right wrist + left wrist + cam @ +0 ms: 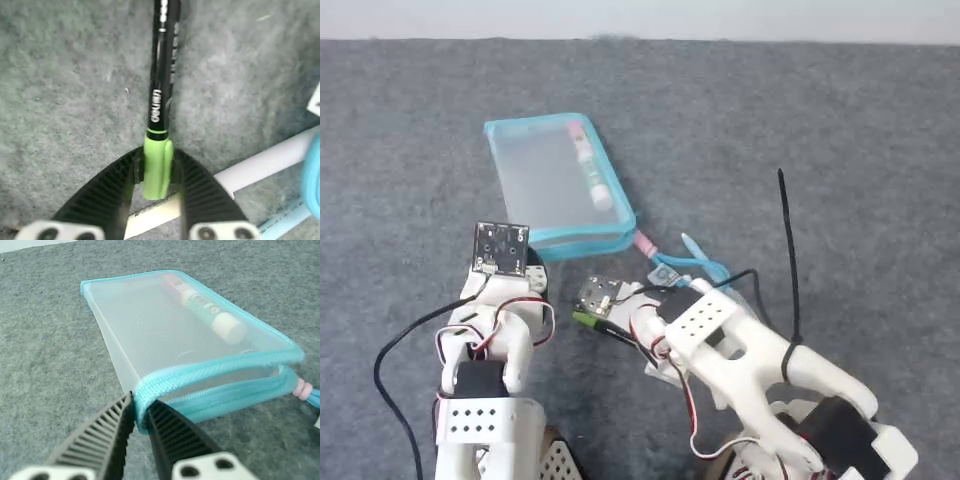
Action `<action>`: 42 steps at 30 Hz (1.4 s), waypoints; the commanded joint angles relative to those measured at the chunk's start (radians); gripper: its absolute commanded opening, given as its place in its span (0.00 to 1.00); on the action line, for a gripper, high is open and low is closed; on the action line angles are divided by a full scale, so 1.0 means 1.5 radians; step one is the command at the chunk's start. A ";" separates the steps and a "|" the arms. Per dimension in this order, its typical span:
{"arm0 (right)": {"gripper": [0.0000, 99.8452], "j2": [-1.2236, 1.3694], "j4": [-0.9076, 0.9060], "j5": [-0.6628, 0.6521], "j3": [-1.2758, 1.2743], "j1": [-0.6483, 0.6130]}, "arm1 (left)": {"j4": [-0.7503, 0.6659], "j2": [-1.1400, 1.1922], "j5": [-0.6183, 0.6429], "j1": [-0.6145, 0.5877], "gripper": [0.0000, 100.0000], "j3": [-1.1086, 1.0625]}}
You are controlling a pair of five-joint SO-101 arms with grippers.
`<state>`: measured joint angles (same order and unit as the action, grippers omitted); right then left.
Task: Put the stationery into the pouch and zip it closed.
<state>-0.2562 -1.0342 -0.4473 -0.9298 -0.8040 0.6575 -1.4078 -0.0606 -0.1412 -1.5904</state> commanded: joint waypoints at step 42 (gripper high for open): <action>0.01 -0.415 -0.317 -0.014 0.234 0.153 | -0.023 -0.011 0.010 -0.002 0.01 0.031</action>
<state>-0.7856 -1.4576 -0.4365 -0.6582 -0.5677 0.6575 -1.4078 -0.0606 -0.1427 -1.5904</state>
